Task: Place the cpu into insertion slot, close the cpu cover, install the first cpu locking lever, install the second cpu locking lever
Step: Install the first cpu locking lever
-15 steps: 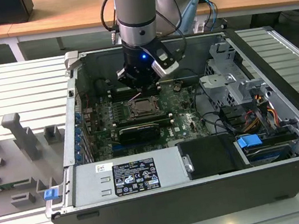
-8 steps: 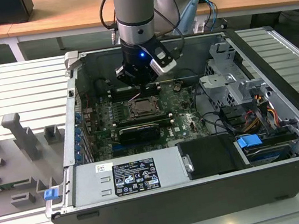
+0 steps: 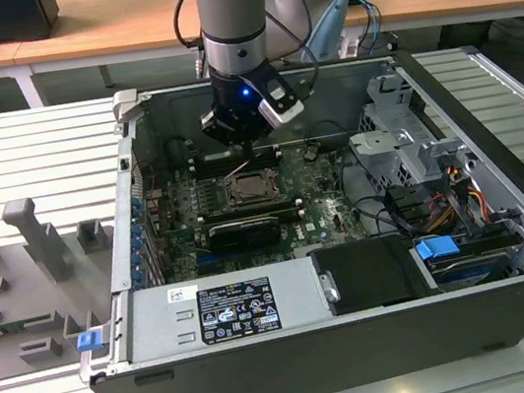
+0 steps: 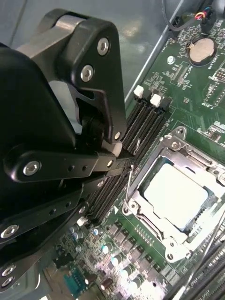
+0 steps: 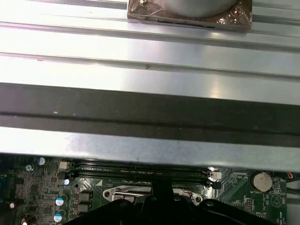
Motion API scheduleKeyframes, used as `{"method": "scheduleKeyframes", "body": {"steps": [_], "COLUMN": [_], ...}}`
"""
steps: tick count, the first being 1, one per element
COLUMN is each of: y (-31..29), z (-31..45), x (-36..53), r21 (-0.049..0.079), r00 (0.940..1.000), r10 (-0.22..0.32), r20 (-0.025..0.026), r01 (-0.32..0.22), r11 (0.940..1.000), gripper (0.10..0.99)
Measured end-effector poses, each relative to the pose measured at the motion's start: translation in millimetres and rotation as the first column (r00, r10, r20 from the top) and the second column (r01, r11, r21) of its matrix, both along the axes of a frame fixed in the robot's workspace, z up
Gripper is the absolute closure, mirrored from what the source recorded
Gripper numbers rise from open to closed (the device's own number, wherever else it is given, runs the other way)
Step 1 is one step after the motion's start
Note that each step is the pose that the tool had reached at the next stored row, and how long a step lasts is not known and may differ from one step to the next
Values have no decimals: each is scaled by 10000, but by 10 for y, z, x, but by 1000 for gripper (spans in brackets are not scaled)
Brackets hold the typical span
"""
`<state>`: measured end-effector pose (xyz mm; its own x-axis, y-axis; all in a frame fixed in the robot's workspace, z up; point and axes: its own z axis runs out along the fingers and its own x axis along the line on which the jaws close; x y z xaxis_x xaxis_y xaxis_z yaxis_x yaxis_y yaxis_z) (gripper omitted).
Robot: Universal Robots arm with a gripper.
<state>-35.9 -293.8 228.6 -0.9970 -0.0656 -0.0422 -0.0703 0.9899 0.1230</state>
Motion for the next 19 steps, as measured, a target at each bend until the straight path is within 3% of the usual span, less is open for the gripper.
{"method": "scheduleKeyframes", "body": {"steps": [15,19], "y": [32,30], "z": [-143,-213], "x": [79,101], "r21": [-22,-23], "r00": [9998,9997], "r10": [-222,-243], "r20": [0,0], "r01": [222,243], "r11": [9998,9997], "gripper": [980,980]}}
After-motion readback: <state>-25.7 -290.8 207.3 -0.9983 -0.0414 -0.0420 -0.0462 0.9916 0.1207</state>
